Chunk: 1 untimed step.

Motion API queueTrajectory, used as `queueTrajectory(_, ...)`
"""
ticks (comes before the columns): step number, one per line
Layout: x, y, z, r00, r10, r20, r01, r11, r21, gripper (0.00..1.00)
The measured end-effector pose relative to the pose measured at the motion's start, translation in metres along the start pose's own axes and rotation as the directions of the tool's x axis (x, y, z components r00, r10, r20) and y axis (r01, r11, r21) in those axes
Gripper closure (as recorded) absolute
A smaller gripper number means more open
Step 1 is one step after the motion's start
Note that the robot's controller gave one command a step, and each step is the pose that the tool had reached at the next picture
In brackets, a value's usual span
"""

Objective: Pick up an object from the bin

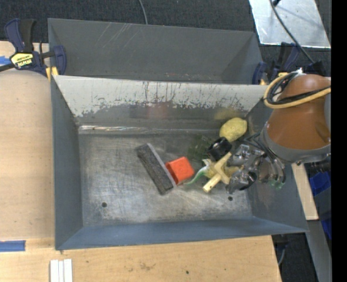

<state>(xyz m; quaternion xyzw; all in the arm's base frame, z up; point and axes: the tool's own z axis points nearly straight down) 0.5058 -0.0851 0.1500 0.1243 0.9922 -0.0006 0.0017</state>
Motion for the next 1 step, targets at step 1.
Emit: queueTrajectory(1,0.0125,-0.0023,-0.0804,0.998,0.055,-0.004,-0.055,0.998,0.000,1.00)
